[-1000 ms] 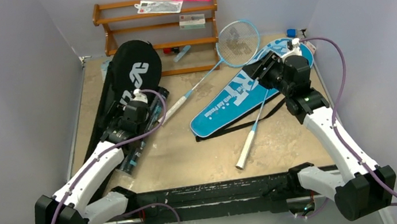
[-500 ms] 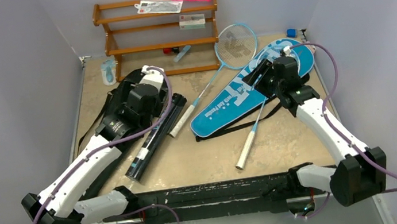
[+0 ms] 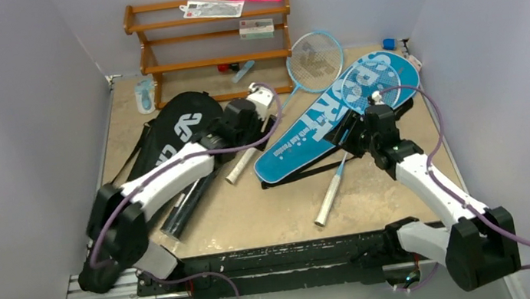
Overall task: Pack up the badminton gear
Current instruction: Adjust the racket at the center of the board.
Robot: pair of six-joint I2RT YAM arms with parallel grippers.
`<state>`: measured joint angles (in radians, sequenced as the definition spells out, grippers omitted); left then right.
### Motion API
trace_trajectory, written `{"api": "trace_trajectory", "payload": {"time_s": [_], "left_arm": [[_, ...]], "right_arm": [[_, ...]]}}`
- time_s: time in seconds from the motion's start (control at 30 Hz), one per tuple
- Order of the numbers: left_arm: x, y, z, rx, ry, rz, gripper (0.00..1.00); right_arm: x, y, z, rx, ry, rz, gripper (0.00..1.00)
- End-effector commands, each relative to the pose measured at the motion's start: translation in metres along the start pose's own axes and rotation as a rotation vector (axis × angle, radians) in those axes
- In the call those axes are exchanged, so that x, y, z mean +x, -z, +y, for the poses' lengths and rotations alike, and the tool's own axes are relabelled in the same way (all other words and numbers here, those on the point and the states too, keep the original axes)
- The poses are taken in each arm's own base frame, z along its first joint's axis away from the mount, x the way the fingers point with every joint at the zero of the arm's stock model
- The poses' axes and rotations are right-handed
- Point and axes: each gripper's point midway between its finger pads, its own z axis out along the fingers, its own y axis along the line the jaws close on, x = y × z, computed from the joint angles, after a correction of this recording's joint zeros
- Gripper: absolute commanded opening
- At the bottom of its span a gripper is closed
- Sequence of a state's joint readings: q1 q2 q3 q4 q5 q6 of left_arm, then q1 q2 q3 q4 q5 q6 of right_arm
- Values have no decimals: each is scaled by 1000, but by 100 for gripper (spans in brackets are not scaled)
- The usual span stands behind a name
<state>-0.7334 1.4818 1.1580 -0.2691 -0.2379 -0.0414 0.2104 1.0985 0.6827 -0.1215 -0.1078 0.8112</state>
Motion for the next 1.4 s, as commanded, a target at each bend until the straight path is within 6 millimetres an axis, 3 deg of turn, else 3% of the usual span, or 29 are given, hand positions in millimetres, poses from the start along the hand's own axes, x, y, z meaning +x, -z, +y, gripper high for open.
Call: {"api": "trace_trajectory", "payload": {"time_s": [0.0,0.13,0.3,0.53,0.83,0.93,1.03,1.07,1.23,1.37], "left_arm": [[-33,-45,-18,52,6,-70,70],[-27,-90,-18,32,-7,-9,68],[-21,-126,-10,0,-16,32,66],[-7,-166,-2,-35,-85,77,61],[6,-194,-22,51,-66,100,55],[15,-201,-24,59,-77,134,37],[17,-201,-22,49,-89,156,4],[16,-200,-21,46,-93,156,0],[-2,-179,-9,1,-101,117,0],[-14,-158,-3,-13,-85,91,0]], "right_arm": [[-2,14,27,-174,93,-37,62],[1,16,21,-151,129,-30,63],[1,19,16,-127,140,-30,63],[-2,28,23,-157,210,-41,62],[-11,38,9,-87,220,-116,63],[-12,39,3,-55,213,-124,63],[-15,43,2,-46,232,-136,63],[-17,44,1,-39,231,-146,63],[-27,45,-13,28,193,-221,66],[-33,39,-45,197,106,-262,65]]}}
